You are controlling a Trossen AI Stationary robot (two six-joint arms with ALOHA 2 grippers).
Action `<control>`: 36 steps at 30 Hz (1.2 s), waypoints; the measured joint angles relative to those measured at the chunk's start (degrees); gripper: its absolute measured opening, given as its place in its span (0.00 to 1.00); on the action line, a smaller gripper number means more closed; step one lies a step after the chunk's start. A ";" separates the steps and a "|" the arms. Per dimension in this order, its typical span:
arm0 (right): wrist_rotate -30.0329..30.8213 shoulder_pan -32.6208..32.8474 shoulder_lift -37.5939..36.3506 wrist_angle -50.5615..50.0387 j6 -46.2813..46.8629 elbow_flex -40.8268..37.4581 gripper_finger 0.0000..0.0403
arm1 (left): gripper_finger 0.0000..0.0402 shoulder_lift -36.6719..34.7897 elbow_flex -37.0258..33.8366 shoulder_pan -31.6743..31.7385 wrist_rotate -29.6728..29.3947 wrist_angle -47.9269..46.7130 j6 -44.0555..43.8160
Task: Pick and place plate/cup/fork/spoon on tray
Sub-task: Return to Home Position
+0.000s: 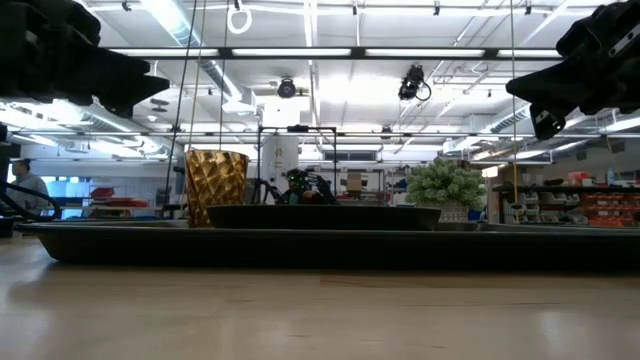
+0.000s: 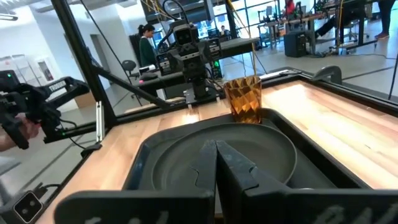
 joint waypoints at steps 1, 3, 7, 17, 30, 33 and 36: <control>-0.02 0.00 0.00 -0.01 0.00 0.00 0.02 | 0.58 -0.01 -0.01 0.00 0.00 0.15 -0.01; 0.01 0.00 0.00 -0.01 0.00 0.00 0.02 | 0.58 -0.01 -0.01 0.00 0.02 0.14 -0.01; -0.02 0.00 0.00 -0.01 0.00 0.00 0.02 | 0.58 -0.01 -0.01 0.00 0.07 0.22 -0.02; -0.02 0.00 0.00 -0.01 0.00 0.00 0.02 | 0.58 -0.01 -0.01 -5.09 -0.81 0.47 0.00; -0.02 0.00 0.00 -0.01 0.00 0.00 0.02 | 0.58 -0.01 -0.04 -5.88 -0.79 0.43 0.00; -0.02 0.00 0.00 -0.01 0.00 0.00 0.02 | 0.58 -0.01 -0.04 -5.88 -0.79 0.41 0.00; -0.02 0.00 0.00 -0.01 0.00 0.00 0.02 | 0.58 -0.01 -0.04 -5.88 -0.79 0.41 0.00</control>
